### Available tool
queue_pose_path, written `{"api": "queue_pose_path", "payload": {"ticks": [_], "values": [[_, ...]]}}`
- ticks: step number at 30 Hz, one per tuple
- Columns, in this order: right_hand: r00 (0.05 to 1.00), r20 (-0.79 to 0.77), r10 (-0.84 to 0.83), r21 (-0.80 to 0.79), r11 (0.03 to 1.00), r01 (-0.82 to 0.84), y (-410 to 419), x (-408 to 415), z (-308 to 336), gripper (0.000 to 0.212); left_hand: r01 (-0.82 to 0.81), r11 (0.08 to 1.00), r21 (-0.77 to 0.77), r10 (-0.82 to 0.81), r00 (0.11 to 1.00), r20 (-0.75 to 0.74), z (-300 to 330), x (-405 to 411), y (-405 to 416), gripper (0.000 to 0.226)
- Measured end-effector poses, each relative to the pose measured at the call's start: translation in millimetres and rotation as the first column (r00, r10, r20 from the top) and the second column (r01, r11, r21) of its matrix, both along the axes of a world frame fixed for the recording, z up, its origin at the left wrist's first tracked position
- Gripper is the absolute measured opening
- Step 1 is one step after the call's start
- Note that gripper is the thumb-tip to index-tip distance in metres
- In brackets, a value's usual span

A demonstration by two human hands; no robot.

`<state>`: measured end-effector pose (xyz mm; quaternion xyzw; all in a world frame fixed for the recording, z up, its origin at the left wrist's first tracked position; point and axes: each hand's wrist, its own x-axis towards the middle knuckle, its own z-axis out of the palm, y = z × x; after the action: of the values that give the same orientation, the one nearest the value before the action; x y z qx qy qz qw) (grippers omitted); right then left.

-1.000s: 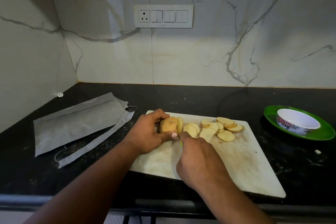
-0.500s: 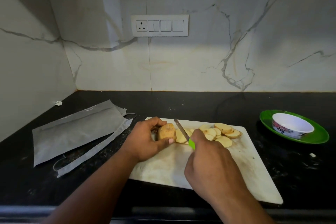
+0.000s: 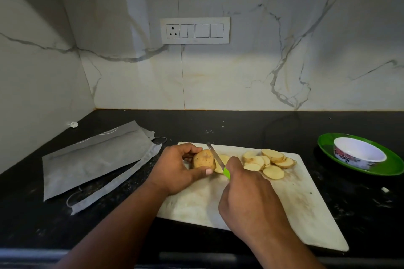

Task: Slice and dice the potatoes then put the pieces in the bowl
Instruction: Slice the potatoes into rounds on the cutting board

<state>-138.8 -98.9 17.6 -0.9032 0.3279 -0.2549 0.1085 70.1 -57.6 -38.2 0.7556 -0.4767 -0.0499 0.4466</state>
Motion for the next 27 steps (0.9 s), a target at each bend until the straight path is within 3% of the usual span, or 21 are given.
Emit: {"api": "queue_pose_path", "payload": {"ticks": [9, 21, 27], "values": [[1.0, -0.025, -0.017, -0.03, 0.999, 0.016, 3, 2, 0, 0.033, 0.013, 1.0, -0.009, -0.013, 1.0, -0.001, 0, 0, 0, 0.064], [0.996, -0.091, 0.001, 0.043, 0.999, 0.003, 0, 15, -3, 0.043, 0.051, 0.998, -0.029, -0.051, 0.998, -0.02, 0, 0, -1, 0.057], [0.999, -0.048, 0.01, 0.063, 0.998, -0.007, -6, 31, -1, 0.025, 0.062, 0.998, -0.032, -0.063, 0.998, -0.027, -1, 1, -1, 0.052]]}}
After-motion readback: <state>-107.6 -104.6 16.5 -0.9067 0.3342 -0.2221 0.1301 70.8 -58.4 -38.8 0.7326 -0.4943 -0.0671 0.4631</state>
